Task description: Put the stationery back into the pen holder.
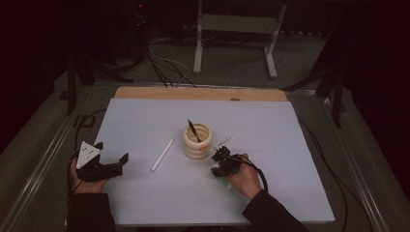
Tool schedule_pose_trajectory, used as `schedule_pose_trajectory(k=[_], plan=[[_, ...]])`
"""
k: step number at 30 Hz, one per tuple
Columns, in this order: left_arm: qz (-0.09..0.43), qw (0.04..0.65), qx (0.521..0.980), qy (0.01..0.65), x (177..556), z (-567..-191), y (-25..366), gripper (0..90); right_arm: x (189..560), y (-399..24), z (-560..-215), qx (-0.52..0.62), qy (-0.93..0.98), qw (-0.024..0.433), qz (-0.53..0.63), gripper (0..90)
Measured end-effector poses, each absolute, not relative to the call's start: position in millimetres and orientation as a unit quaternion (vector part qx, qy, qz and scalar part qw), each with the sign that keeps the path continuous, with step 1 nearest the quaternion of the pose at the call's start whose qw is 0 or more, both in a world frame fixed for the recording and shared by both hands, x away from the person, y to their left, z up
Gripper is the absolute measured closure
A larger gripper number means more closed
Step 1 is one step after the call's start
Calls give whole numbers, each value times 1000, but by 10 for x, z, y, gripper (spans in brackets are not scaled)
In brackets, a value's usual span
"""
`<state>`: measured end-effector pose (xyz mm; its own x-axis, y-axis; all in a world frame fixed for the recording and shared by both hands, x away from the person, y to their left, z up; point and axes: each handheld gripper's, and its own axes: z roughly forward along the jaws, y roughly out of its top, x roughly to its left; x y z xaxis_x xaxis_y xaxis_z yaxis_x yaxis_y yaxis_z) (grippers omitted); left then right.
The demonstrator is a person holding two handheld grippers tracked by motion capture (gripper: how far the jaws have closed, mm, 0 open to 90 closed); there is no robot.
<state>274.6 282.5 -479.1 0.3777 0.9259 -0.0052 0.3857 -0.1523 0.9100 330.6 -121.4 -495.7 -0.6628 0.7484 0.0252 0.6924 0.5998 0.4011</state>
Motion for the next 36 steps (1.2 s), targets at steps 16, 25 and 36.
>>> schedule_pose_trajectory(k=[16,25,36], plan=[[299,449,698,471,2752,-4798,2824,1,3309,-1230,-4924,390,898,73,192,654],[297,449,699,470,2754,-4801,2823,1,3319,-1274,-4848,390,894,80,206,655],[296,449,699,471,2754,-4803,2827,1,3342,-1296,-4728,390,888,91,226,655]])
